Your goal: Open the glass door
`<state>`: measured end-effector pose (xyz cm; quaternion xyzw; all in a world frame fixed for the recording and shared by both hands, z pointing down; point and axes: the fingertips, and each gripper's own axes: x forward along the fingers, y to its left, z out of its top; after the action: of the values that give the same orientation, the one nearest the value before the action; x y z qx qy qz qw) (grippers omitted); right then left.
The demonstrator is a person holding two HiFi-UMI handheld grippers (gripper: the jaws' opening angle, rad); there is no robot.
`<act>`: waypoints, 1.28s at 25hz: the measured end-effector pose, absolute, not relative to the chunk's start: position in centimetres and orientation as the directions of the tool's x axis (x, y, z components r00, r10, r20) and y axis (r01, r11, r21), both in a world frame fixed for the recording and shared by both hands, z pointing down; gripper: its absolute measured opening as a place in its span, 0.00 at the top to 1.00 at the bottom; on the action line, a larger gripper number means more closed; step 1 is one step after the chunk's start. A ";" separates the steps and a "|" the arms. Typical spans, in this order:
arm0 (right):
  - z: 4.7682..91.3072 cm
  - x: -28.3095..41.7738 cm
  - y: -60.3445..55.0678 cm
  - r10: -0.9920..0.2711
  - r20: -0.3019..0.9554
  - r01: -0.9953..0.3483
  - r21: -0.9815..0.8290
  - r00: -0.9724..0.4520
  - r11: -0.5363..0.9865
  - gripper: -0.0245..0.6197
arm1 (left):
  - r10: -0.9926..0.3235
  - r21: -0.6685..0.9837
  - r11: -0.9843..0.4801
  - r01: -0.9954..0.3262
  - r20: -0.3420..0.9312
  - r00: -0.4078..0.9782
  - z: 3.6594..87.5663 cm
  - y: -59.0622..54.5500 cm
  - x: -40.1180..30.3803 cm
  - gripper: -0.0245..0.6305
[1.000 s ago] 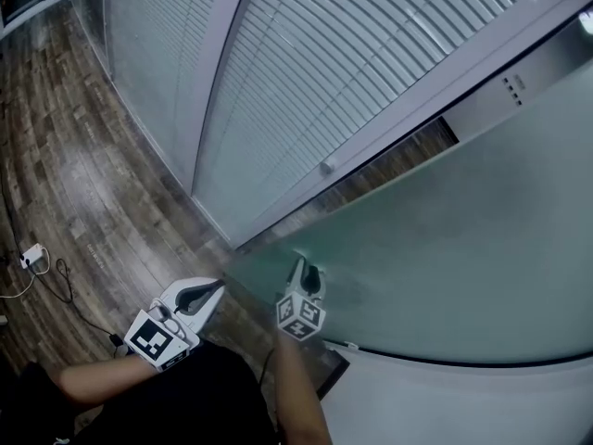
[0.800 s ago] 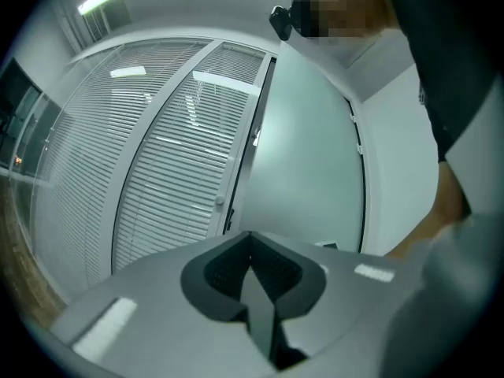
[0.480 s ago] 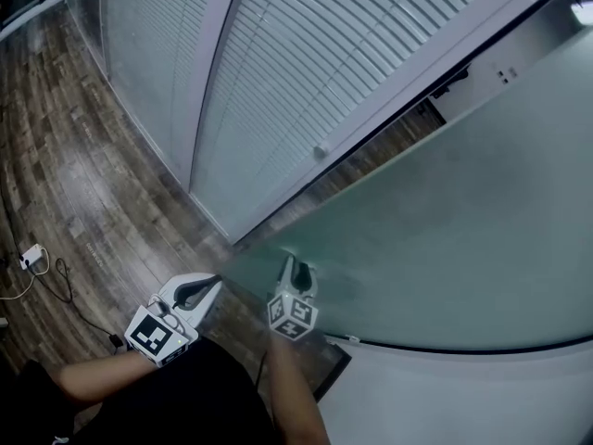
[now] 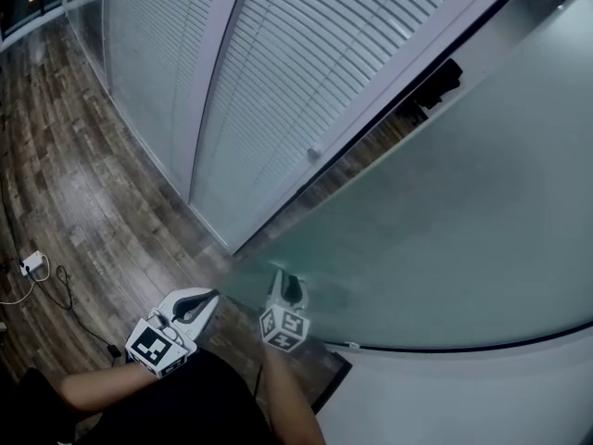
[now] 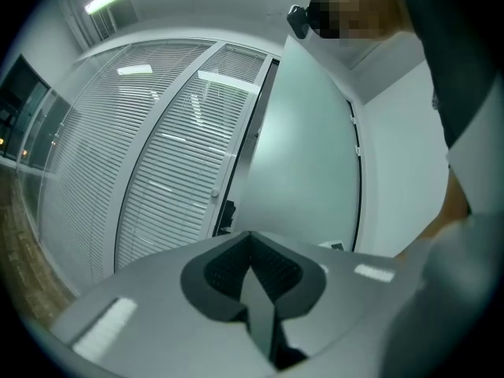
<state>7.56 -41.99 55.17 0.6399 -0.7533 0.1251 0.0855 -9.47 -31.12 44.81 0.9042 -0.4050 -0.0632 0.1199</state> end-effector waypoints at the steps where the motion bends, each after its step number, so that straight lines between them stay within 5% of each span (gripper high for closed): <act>1: 55.2 7.4 -41.7 -0.943 0.288 -0.985 -0.079 -0.169 0.152 0.78 | -0.750 0.268 -0.641 -0.720 -0.019 0.661 44.8 -30.7 -9.6 0.96; 32: 55.0 3.6 -28.4 -0.907 0.272 -0.946 -0.055 -0.323 0.320 0.78 | -0.767 0.241 -0.616 -0.750 0.029 0.640 44.9 -16.4 -11.1 0.96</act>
<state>3.62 -28.43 55.03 0.5740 -0.8068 0.1022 0.0957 -11.06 -16.43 44.91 0.8982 -0.4223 -0.0382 0.1161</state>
